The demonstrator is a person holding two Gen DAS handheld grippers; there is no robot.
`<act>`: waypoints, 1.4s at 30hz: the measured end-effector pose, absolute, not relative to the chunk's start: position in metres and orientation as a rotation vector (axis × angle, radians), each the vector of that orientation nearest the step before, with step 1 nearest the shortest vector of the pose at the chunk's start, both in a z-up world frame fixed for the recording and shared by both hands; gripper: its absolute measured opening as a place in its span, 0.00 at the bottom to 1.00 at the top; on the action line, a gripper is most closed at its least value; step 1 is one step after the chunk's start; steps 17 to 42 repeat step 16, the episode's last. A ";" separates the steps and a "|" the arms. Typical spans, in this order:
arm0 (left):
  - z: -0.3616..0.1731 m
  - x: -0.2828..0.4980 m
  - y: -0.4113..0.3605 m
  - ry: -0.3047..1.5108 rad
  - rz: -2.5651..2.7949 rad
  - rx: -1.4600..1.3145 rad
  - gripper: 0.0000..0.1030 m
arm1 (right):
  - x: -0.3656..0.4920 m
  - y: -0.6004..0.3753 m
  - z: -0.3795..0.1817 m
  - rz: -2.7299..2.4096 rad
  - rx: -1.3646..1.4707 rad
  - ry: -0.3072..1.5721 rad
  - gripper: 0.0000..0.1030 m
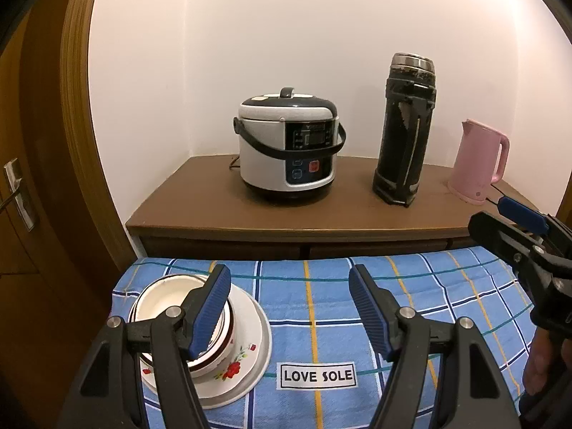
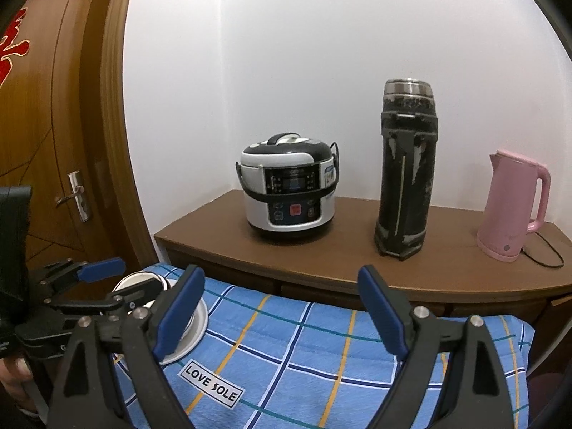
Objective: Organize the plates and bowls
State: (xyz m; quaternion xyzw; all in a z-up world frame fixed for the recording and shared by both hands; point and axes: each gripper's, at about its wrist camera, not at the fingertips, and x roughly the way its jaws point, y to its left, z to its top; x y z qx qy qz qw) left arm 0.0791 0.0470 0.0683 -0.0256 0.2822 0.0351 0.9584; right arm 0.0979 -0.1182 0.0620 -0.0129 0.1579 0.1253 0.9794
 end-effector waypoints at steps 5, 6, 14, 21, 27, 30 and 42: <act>0.070 0.080 0.040 0.570 0.051 -0.051 0.69 | 0.092 -0.123 0.065 0.243 -0.022 0.301 0.87; 0.070 0.080 0.040 0.569 0.048 -0.055 0.69 | 0.092 -0.124 0.065 0.241 -0.021 0.300 0.87; 0.074 0.072 0.026 0.518 -0.008 -0.039 0.69 | 0.088 -0.127 0.064 0.237 -0.026 0.305 0.88; 0.076 0.070 0.023 0.507 -0.007 -0.027 0.69 | 0.085 -0.128 0.064 0.236 -0.029 0.303 0.88; 0.076 0.070 0.023 0.507 -0.007 -0.027 0.69 | 0.085 -0.128 0.064 0.236 -0.029 0.303 0.88; 0.076 0.070 0.023 0.507 -0.007 -0.027 0.69 | 0.085 -0.128 0.064 0.236 -0.029 0.303 0.88; 0.076 0.070 0.023 0.507 -0.007 -0.027 0.69 | 0.085 -0.128 0.064 0.236 -0.029 0.303 0.88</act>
